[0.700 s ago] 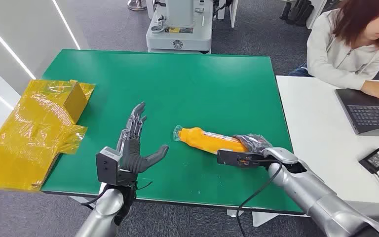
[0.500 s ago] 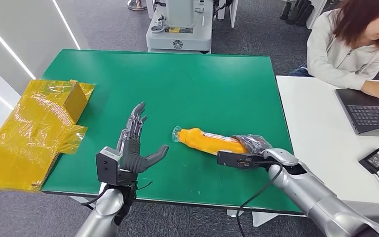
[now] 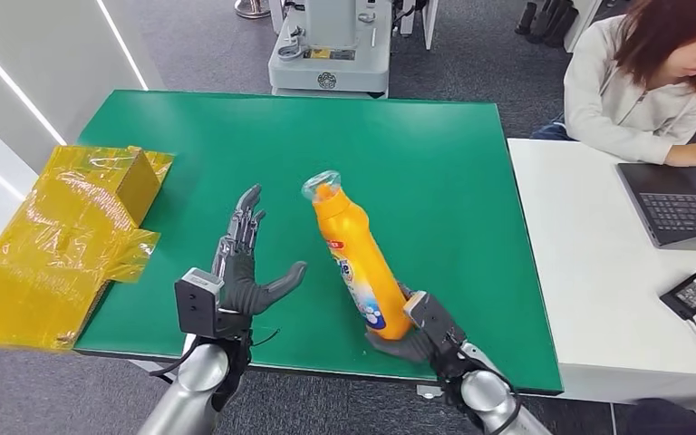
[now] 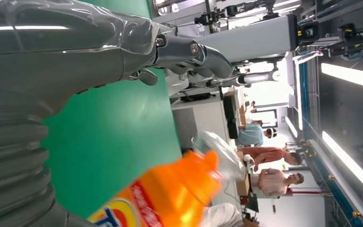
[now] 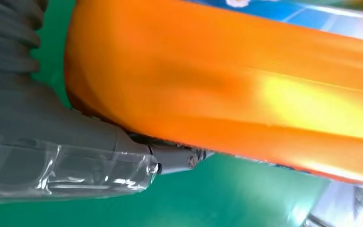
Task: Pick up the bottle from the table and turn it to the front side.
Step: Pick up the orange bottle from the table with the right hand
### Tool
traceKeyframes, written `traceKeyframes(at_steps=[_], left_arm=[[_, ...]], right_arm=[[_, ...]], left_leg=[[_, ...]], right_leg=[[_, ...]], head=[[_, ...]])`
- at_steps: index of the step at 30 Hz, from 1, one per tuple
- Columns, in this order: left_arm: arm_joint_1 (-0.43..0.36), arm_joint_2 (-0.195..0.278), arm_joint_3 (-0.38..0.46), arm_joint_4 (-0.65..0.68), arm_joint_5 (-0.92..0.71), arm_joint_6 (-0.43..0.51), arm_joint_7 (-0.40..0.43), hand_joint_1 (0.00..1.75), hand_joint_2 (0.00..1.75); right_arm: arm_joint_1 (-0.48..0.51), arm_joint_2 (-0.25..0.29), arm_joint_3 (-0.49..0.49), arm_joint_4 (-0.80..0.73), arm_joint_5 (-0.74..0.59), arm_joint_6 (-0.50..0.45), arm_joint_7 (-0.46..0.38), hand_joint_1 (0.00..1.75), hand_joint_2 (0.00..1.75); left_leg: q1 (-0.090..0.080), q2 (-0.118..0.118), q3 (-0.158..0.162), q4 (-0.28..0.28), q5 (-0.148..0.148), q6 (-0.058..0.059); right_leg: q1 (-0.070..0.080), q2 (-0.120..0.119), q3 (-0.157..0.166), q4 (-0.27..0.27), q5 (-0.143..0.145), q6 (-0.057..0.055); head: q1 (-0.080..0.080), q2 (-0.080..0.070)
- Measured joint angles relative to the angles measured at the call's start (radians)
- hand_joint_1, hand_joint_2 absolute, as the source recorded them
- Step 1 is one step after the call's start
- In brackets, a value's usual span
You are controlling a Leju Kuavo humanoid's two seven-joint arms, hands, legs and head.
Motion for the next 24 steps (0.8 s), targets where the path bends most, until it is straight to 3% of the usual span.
traceKeyframes(at_steps=[4,9,13,18,24], left_arm=[[-0.003,0.000,0.000,0.005,0.000,0.011,-0.003,0.00,1.75],[0.003,0.003,0.000,0.007,0.033,-0.012,0.011,0.00,1.75],[0.003,0.012,0.000,0.007,0.101,-0.130,0.075,0.00,1.75],[-0.029,0.041,0.001,0.007,0.213,-0.347,0.197,0.00,1.75],[-0.089,0.071,0.003,0.020,0.303,-0.476,0.286,0.00,1.75]], right_arm=[[0.063,0.052,-0.035,-0.063,-0.048,-0.036,-0.016,1.75,1.75],[0.106,0.073,-0.057,-0.132,-0.028,-0.048,-0.010,1.75,1.75],[0.112,0.081,-0.062,-0.153,0.003,-0.049,-0.008,1.75,1.75],[0.102,0.083,-0.069,-0.164,0.081,-0.030,0.008,1.75,1.75],[0.070,0.083,-0.076,-0.157,0.138,-0.013,0.021,1.75,1.75]], left_leg=[[0.000,0.000,0.000,0.000,0.000,0.000],[-0.001,0.000,0.000,0.000,0.000,0.000],[-0.001,0.000,0.000,0.000,0.000,0.000],[-0.001,0.000,0.000,0.000,0.000,0.000],[-0.001,0.000,0.000,0.000,0.001,-0.001]], right_leg=[[0.000,0.000,0.000,0.000,0.000,0.000],[-0.001,0.000,0.001,0.000,0.000,0.000],[-0.001,0.000,0.000,0.000,0.000,0.000],[-0.001,0.000,0.000,0.000,0.001,0.000],[-0.001,0.000,0.000,0.001,0.001,0.000]], head=[[0.000,0.000],[0.000,0.000],[0.000,0.000],[0.000,0.000],[0.000,0.000]])
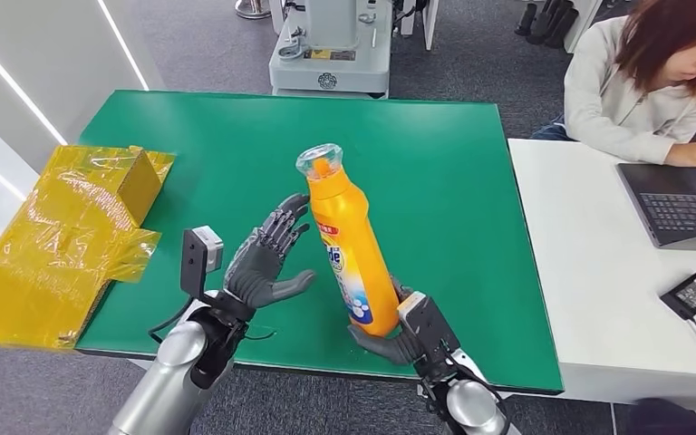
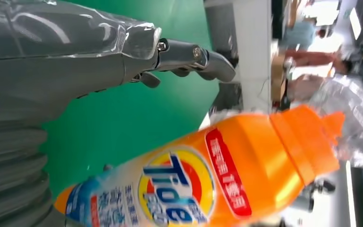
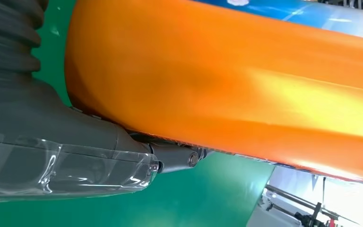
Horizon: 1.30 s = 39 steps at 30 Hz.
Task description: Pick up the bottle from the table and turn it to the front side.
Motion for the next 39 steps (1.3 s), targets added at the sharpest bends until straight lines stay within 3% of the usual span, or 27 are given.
traceKeyframes(at_steps=[8,13,17,28,39], left_arm=[[-0.208,0.034,0.000,0.143,0.214,-0.184,0.150,0.00,1.75],[-0.379,0.035,-0.012,0.264,0.304,-0.203,0.220,0.00,1.75],[-0.461,0.023,-0.048,0.342,0.337,-0.204,0.282,0.00,1.75],[-0.506,0.011,-0.145,0.465,0.363,-0.203,0.270,0.00,1.75],[-0.510,0.011,-0.175,0.495,0.363,-0.199,0.265,0.00,1.75]], right_arm=[[-0.084,0.000,0.012,0.070,0.147,0.026,0.035,1.75,1.75],[-0.115,0.002,0.032,0.122,0.204,-0.001,0.055,1.75,1.75],[-0.115,0.001,0.033,0.143,0.219,-0.014,0.070,1.75,1.75],[-0.077,-0.039,0.025,0.133,0.218,-0.048,0.076,1.75,1.75],[-0.070,-0.057,0.023,0.119,0.212,-0.056,0.077,1.75,1.75]], left_leg=[[0.000,0.000,0.000,0.001,0.002,-0.001],[0.000,-0.001,0.000,0.001,0.003,-0.001],[0.000,0.000,0.000,0.001,0.002,-0.001],[0.000,0.000,0.000,0.001,0.002,-0.001],[0.000,0.000,0.000,0.001,0.002,-0.001]], right_leg=[[0.000,0.000,0.000,0.001,0.002,0.000],[0.000,0.000,0.000,0.001,0.002,-0.001],[0.000,0.000,0.000,0.000,0.002,-0.001],[0.000,0.001,-0.001,0.000,0.002,-0.001],[0.000,0.001,-0.001,0.000,0.002,-0.001]], head=[[0.000,0.000],[0.000,0.000],[0.000,0.000],[0.000,0.000],[0.000,0.000]])
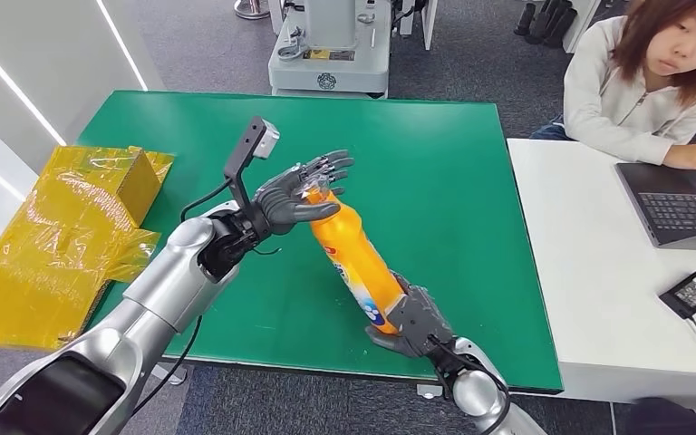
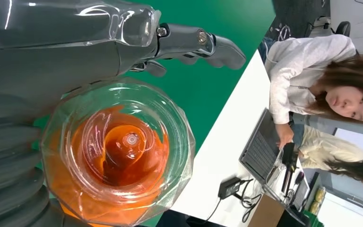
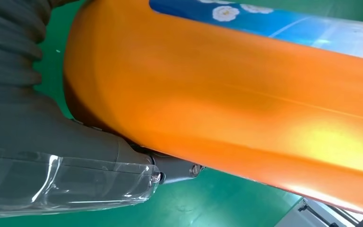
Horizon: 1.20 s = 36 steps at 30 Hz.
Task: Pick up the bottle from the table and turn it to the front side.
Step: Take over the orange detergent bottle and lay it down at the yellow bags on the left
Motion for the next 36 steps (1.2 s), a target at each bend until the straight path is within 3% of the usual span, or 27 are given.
traceKeyframes(at_steps=[16,21,30,36], left_arm=[[-0.007,0.000,-0.017,0.014,0.005,0.015,-0.073,0.00,1.75],[-0.007,-0.011,-0.017,0.010,0.016,0.063,-0.088,0.00,1.75],[0.000,-0.055,-0.017,-0.028,0.041,0.102,-0.085,0.00,1.75],[0.009,-0.081,-0.017,-0.077,0.055,0.122,-0.067,0.00,1.75]], right_arm=[[0.048,-0.005,-0.073,-0.134,-0.046,-0.125,-0.055,1.75,1.75],[0.058,-0.003,-0.087,-0.161,-0.064,-0.161,-0.076,1.75,1.75],[0.048,0.040,-0.099,-0.164,-0.058,-0.189,-0.059,1.75,1.75],[-0.012,0.074,-0.096,-0.089,-0.035,-0.179,-0.054,1.75,1.75]], left_leg=[[0.000,0.000,0.000,0.000,0.000,0.000],[0.000,0.000,0.000,0.000,0.000,0.000],[0.000,-0.001,0.000,0.000,0.000,0.000],[0.000,0.000,-0.001,0.000,0.000,0.000]], right_leg=[[0.000,0.000,0.000,0.000,0.000,0.000],[0.000,0.000,0.000,0.000,0.000,0.000],[0.000,-0.001,0.000,0.000,0.000,0.000],[0.000,-0.001,0.000,0.000,0.000,0.000]], head=[[0.000,0.000],[0.000,0.000],[0.000,0.000],[0.000,0.000]])
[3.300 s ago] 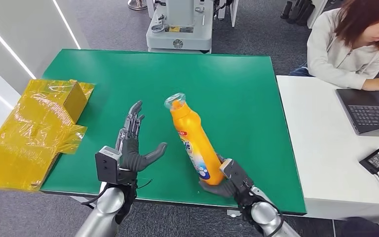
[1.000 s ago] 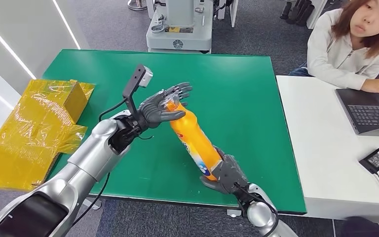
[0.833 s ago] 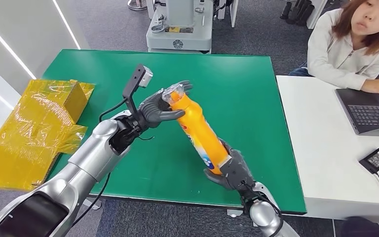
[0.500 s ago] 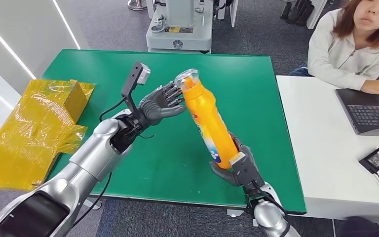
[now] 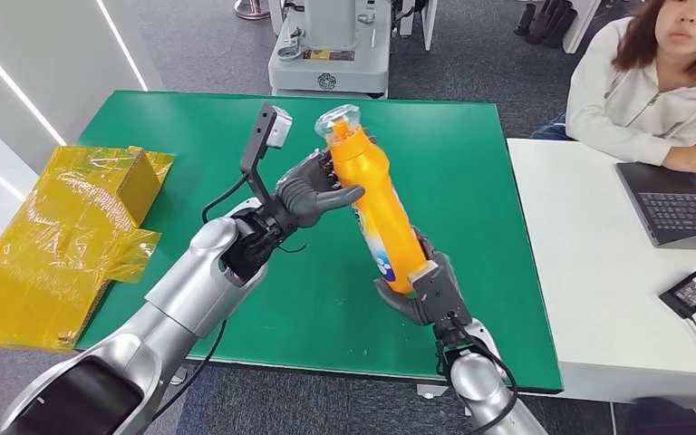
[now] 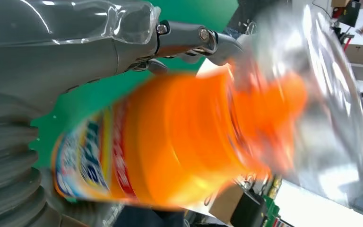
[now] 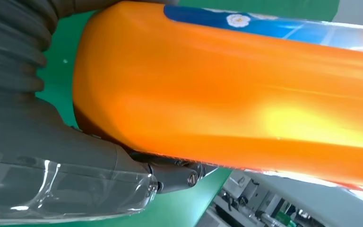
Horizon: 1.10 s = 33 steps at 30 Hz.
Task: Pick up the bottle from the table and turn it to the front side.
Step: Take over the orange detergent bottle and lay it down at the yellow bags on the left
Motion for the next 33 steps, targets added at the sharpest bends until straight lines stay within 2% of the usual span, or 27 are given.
traceKeyframes(at_steps=[14,20,24,33], left_arm=[[0.010,0.003,0.000,-0.040,-0.001,0.007,-0.003,0.00,1.75],[0.021,-0.003,-0.004,-0.036,-0.058,0.030,-0.026,0.00,1.75],[0.034,-0.013,-0.009,-0.023,-0.085,0.039,-0.049,1.75,1.75],[0.060,-0.016,-0.009,-0.022,-0.147,0.075,-0.074,1.75,1.75]], right_arm=[[-0.083,0.034,0.013,0.114,0.009,0.014,-0.005,1.75,1.75],[-0.129,0.046,0.018,0.167,0.001,0.016,-0.023,1.75,1.75],[-0.162,0.059,0.024,0.191,-0.008,0.018,-0.027,1.75,1.75],[-0.209,0.082,0.033,0.255,-0.010,0.031,-0.034,1.75,1.75]], left_leg=[[0.000,0.000,0.000,0.000,0.000,0.000],[0.000,0.000,0.000,0.000,0.000,0.000],[0.000,0.000,0.000,0.000,0.000,0.000],[0.000,-0.001,0.000,0.000,0.000,0.000]], right_leg=[[0.000,-0.001,0.000,0.000,0.000,0.000],[0.000,0.000,0.000,0.000,0.000,0.000],[0.000,0.000,0.000,0.000,0.000,0.000],[0.000,-0.001,0.000,0.000,0.000,0.000]], head=[[0.000,0.000],[0.000,0.000],[0.000,0.000],[0.000,0.000]])
